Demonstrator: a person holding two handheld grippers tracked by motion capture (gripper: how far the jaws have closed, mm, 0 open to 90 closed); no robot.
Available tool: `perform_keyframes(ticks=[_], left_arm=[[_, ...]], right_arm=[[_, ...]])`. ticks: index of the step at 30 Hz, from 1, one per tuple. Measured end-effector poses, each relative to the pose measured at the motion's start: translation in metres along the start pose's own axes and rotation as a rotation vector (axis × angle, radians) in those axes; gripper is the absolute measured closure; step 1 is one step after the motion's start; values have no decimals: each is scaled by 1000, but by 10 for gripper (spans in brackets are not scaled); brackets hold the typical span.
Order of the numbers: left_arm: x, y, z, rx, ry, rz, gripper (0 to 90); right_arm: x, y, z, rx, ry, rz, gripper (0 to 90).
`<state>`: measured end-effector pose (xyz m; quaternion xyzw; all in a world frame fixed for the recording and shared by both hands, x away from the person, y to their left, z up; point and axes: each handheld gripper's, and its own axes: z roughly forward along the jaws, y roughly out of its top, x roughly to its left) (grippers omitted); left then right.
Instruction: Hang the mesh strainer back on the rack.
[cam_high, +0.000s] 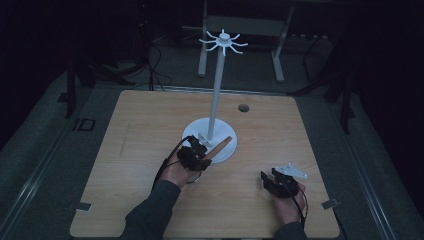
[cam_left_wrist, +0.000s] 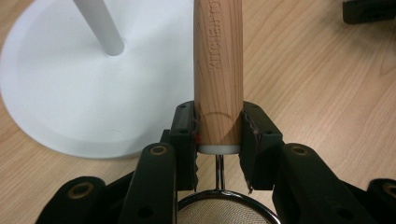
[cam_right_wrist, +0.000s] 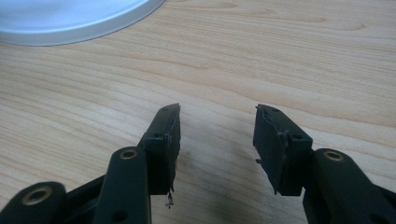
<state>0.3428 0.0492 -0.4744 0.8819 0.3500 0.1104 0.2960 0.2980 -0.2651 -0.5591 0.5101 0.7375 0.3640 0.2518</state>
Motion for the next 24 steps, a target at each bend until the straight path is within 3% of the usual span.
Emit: perform_keyframes(ticks=[24], left_arm=[[6,3,-16,-102,33,-65,694]], right_arm=[[1,0,0,7,-2,1,501]])
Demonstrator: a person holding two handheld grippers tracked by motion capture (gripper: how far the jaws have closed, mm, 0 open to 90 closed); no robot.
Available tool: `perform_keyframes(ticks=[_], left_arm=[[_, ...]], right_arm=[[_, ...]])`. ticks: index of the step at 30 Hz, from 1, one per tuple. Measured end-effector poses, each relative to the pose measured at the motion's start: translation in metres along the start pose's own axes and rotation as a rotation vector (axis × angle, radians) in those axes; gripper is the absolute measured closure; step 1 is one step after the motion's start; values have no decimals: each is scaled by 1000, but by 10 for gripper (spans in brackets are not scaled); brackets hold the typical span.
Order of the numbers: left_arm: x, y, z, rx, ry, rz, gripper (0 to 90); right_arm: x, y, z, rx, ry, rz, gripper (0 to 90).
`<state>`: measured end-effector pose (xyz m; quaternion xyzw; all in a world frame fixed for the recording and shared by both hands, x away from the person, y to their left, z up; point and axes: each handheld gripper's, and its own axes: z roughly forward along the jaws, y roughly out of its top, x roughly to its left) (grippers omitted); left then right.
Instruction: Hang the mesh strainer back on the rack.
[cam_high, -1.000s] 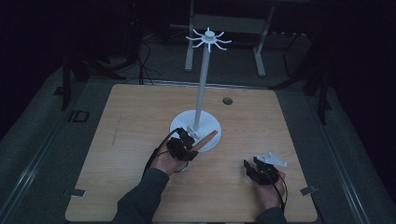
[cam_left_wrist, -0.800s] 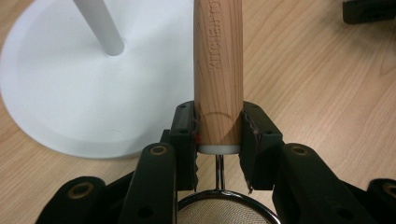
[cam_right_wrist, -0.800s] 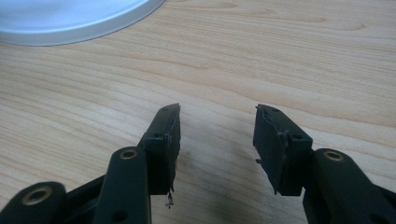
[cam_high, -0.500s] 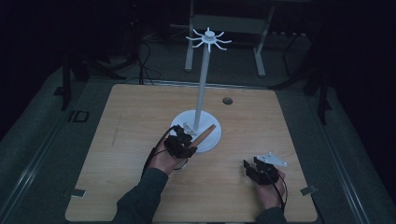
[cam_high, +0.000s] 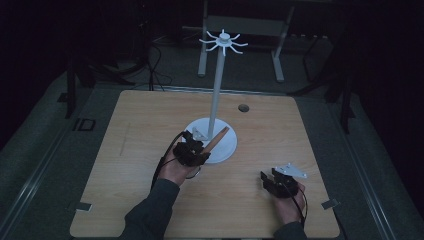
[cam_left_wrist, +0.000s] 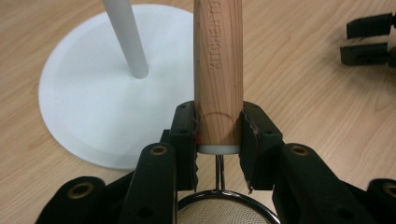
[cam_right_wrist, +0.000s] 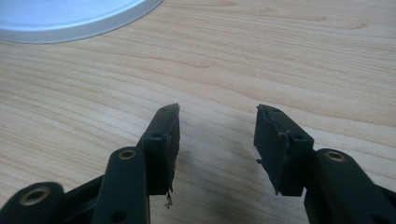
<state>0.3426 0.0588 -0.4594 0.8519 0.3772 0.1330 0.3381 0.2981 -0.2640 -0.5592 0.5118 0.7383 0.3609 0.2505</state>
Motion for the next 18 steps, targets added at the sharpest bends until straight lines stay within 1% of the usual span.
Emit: perform_keyframes(ticks=[18], left_arm=[[4,4,-10,-53,21,-31,694]], right_arm=[[0,0,0,1,-3,-1,495]])
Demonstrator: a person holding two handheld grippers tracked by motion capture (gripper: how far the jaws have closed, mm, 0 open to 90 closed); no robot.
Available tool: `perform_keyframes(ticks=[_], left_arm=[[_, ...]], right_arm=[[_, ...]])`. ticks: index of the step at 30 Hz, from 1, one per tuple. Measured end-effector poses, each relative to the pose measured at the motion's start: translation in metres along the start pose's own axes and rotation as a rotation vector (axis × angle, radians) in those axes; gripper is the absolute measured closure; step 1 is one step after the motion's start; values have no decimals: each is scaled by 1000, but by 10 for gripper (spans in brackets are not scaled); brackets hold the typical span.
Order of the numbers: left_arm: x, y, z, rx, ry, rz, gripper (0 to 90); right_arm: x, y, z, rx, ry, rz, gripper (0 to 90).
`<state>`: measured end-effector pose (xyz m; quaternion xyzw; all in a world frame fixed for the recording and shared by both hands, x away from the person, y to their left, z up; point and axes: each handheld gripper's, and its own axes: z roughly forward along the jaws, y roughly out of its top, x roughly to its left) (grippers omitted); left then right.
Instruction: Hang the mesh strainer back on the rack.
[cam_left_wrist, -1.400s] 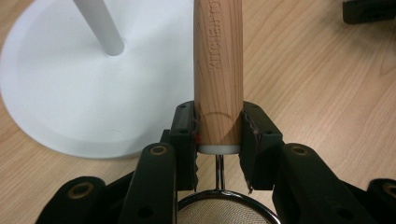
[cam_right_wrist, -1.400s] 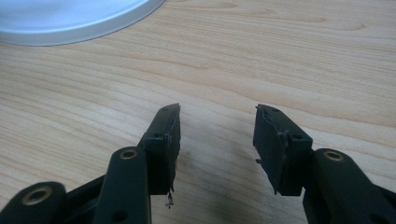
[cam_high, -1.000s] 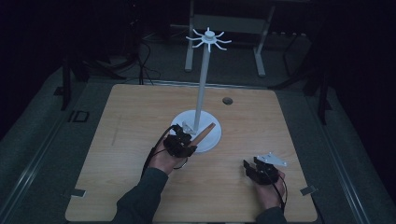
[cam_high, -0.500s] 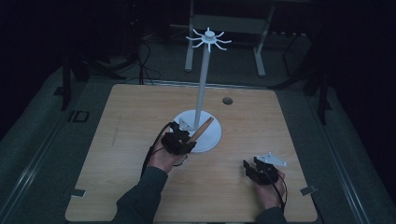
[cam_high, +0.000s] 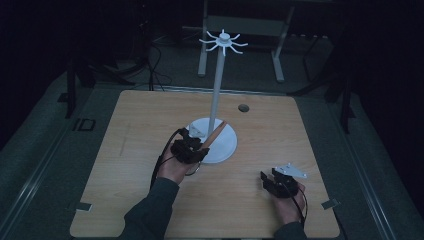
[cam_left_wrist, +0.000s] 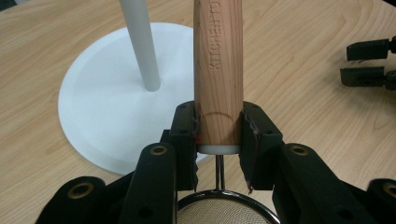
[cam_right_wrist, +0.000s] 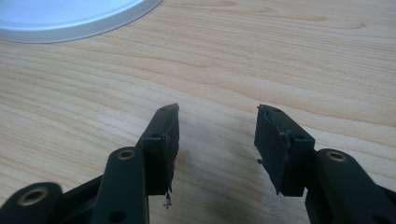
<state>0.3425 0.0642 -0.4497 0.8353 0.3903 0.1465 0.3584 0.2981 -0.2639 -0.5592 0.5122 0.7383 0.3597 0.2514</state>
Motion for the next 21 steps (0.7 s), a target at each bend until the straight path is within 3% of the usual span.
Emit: perform_keyframes(ticks=[21], left_arm=[[2,5,-11,-58,12,-31,694]], right_arm=[[0,0,0,0,0,0,490]])
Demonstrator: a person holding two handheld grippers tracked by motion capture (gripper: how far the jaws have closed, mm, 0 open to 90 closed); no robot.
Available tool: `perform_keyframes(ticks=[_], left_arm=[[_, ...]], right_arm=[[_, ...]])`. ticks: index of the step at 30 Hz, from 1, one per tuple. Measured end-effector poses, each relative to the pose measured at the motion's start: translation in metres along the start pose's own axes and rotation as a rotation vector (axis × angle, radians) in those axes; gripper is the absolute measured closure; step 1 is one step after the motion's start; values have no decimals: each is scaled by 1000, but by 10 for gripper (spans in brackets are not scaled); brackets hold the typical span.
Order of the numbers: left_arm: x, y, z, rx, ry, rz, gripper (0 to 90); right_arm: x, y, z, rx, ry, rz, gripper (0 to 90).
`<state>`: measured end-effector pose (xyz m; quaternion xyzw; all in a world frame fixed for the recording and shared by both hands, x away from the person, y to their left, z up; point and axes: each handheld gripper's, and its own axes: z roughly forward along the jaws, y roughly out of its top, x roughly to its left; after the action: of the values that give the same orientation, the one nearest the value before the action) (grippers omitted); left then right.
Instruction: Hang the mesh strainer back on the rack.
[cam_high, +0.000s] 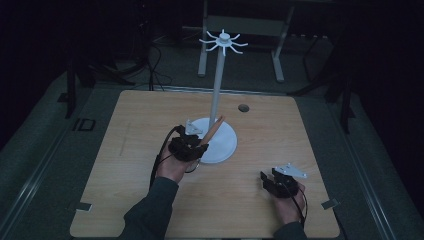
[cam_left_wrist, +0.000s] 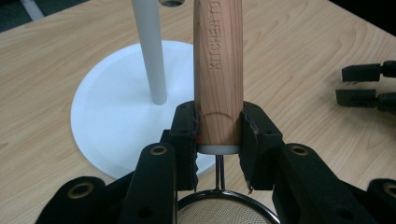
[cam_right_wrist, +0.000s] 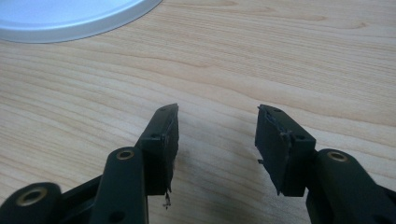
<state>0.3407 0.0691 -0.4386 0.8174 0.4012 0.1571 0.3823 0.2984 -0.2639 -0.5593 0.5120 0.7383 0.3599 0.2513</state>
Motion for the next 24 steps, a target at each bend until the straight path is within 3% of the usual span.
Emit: perform_keyframes(ticks=[24], left_arm=[[4,11,-17,-79,21,-43,694]], right_arm=[[0,0,0,-4,-3,3,491]])
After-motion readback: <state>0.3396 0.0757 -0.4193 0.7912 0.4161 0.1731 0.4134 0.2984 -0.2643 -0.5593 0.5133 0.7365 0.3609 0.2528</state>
